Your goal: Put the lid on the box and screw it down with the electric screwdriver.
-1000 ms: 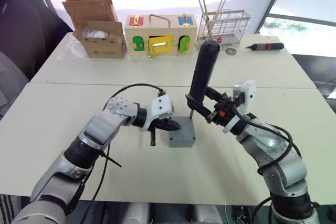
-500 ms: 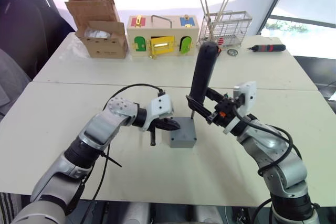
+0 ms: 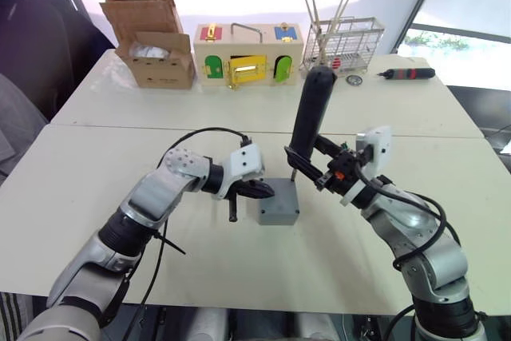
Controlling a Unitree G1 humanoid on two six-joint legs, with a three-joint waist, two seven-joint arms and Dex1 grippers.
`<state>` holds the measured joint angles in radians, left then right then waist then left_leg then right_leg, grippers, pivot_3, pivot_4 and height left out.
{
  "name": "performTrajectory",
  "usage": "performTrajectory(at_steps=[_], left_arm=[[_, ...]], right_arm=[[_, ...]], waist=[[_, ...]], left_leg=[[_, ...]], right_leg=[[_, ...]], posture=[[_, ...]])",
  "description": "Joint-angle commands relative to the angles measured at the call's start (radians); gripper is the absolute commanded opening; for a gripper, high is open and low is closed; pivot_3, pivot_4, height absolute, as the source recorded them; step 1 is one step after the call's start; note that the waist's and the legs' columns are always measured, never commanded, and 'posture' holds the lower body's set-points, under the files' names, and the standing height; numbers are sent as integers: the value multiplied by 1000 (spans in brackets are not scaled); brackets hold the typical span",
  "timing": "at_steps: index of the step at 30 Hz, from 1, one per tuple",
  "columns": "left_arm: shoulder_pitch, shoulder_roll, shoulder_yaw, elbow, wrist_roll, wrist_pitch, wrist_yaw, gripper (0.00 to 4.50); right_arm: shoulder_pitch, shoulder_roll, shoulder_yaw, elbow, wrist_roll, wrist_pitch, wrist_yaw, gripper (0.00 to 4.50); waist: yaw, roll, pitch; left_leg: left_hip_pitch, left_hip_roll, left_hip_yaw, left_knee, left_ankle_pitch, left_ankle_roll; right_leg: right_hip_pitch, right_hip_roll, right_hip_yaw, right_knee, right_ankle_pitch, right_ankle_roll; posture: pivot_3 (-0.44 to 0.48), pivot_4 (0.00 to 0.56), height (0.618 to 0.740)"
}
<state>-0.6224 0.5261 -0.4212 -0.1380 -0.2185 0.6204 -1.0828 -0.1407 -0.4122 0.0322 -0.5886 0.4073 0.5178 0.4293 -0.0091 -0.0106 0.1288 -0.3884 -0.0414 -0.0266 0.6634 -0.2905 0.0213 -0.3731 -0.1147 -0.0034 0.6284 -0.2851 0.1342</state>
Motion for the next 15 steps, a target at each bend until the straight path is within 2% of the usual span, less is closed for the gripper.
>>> performTrajectory(at_steps=[1, 5, 8, 11, 15], left_arm=[[10, 4, -25, 3, 21, 4, -1, 0], [11, 2, -29, 7, 25, -3, -1, 0], [11, 2, -31, 12, 28, -13, -5, 0], [10, 4, -28, 15, 29, -31, -13, 0], [-16, -24, 48, -8, -45, -12, -15, 0]], right_arm=[[50, -10, 29, 78, 1, 72, 12, 1873], [9, -30, -35, 17, 53, 113, 3, 1873], [-108, -78, -160, -70, 193, 219, -16, 1873], [-294, -150, -328, -87, 504, 375, -74, 1873], [-479, -311, -471, 45, 914, 508, -152, 1873]], waist=[[0, 0, 0], [1, 1, 0], [2, 4, 4], [3, 12, 13], [9, 15, 16]], left_leg=[[0, 0, 0, 0, 0, 0], [0, 0, 0, 0, 0, -1], [-2, -1, 0, 0, 0, -1], [-5, -1, 0, 0, 0, -2], [-19, -2, -1, 0, 3, -5]], right_leg=[[0, 0, 0, 0, 0, 0], [0, -2, 0, 0, -1, -1], [-1, -3, 0, -1, -1, -2], [-2, -5, 1, -3, -1, -2], [-16, -6, 0, 0, 0, -1]], posture=[[0, 150, 735], [0, 150, 735], [0, 150, 735], [0, 150, 735], [0, 150, 735]])
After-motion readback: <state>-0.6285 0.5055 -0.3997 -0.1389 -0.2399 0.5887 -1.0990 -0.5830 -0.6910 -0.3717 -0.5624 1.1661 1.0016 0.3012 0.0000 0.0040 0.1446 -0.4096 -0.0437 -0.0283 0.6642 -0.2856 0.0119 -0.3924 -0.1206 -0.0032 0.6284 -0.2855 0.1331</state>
